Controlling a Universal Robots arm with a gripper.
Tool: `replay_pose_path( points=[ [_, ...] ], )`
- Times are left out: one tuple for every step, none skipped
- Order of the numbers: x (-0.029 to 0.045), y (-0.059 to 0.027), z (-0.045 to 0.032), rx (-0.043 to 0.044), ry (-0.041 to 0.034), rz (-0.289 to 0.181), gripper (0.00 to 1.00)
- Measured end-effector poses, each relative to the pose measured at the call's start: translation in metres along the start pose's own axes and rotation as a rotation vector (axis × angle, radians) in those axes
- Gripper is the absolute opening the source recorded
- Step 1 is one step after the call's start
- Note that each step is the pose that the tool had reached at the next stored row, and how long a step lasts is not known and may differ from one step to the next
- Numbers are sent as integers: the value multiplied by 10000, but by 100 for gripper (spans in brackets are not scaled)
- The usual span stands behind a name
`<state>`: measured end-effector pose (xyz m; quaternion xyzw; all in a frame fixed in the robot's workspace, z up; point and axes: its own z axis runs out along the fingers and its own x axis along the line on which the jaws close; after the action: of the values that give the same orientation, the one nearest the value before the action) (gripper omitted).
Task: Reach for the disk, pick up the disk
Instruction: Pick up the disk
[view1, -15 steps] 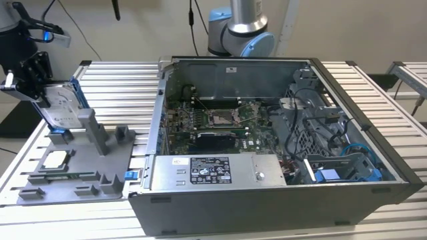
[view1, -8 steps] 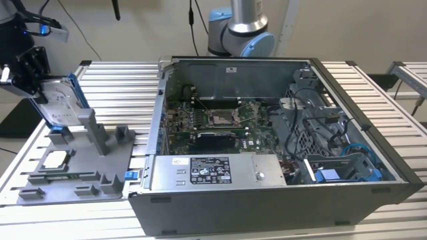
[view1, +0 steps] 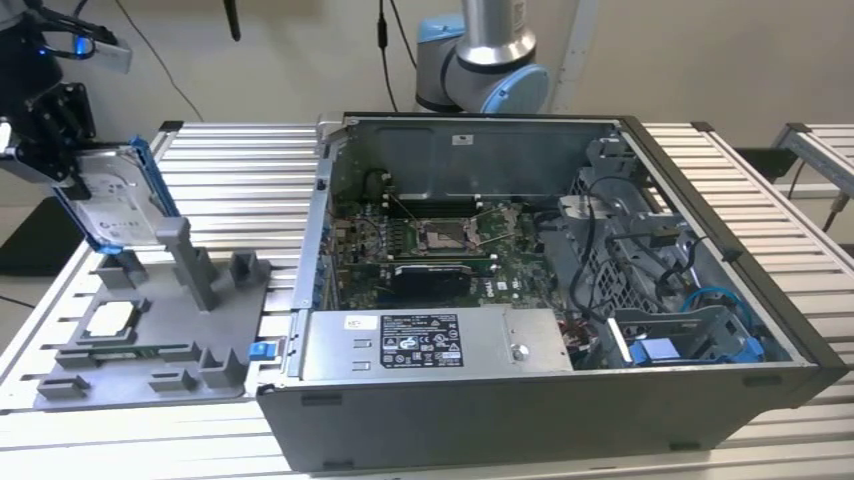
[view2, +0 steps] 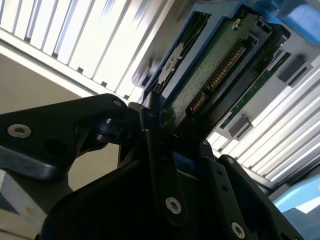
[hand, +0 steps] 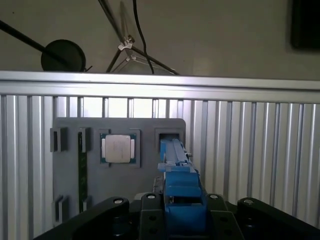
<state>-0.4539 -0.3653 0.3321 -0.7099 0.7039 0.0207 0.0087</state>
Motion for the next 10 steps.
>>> replay_pose_path(
  points=[
    [-1,0,-17,0,0,0,0],
    [-2,1,-34,0,0,0,0],
    [-2,1,-51,1,0,0,0],
    [-3,1,-66,1,0,0,0],
    [-4,2,-81,0,-1,0,0],
    [-4,2,-97,0,0,0,0],
    [-5,2,-114,1,0,0,0],
    [-6,2,-131,1,0,1,0],
    [-6,3,-148,0,0,0,0],
    [-7,3,-166,1,0,0,0]
  ],
)
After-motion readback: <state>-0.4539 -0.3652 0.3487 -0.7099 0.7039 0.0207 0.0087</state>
